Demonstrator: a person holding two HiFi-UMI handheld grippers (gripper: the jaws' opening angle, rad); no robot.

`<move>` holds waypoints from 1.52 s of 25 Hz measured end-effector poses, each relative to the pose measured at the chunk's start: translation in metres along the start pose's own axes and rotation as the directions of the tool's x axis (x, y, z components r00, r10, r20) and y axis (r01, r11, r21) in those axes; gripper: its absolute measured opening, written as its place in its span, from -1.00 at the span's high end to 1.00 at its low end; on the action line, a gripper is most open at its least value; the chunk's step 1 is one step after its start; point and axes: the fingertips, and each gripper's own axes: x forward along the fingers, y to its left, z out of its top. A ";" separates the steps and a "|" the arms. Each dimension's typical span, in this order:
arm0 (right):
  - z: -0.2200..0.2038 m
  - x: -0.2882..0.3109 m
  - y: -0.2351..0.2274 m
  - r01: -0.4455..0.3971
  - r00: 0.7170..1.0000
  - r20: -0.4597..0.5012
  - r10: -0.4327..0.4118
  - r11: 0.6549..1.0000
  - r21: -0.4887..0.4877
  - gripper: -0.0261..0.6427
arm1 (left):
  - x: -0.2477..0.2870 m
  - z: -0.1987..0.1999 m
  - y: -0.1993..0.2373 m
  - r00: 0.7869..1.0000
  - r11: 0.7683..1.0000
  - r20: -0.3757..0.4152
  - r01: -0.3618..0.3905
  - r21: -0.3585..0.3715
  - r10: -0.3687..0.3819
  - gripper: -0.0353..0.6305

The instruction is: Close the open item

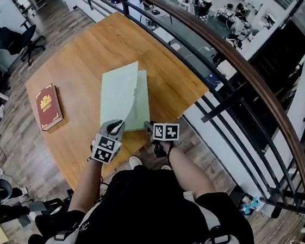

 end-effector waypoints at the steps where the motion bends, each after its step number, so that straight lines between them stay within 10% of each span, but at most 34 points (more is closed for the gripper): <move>1: -0.003 0.000 0.002 -0.004 1.000 -0.005 0.004 1.000 -0.004 0.54 | 0.003 -0.003 -0.004 1.000 1.000 -0.016 0.006 0.006 -0.006 0.83; 24: -0.031 -0.002 0.021 -0.074 0.995 -0.069 0.071 0.996 -0.051 0.54 | 0.063 -0.070 -0.047 0.947 0.986 -0.315 0.110 0.122 -0.067 0.77; 38: -0.030 -0.003 0.023 -0.058 0.996 -0.076 0.054 0.997 -0.051 0.53 | 0.072 -0.073 -0.052 0.858 0.969 -0.502 0.205 0.140 -0.109 0.71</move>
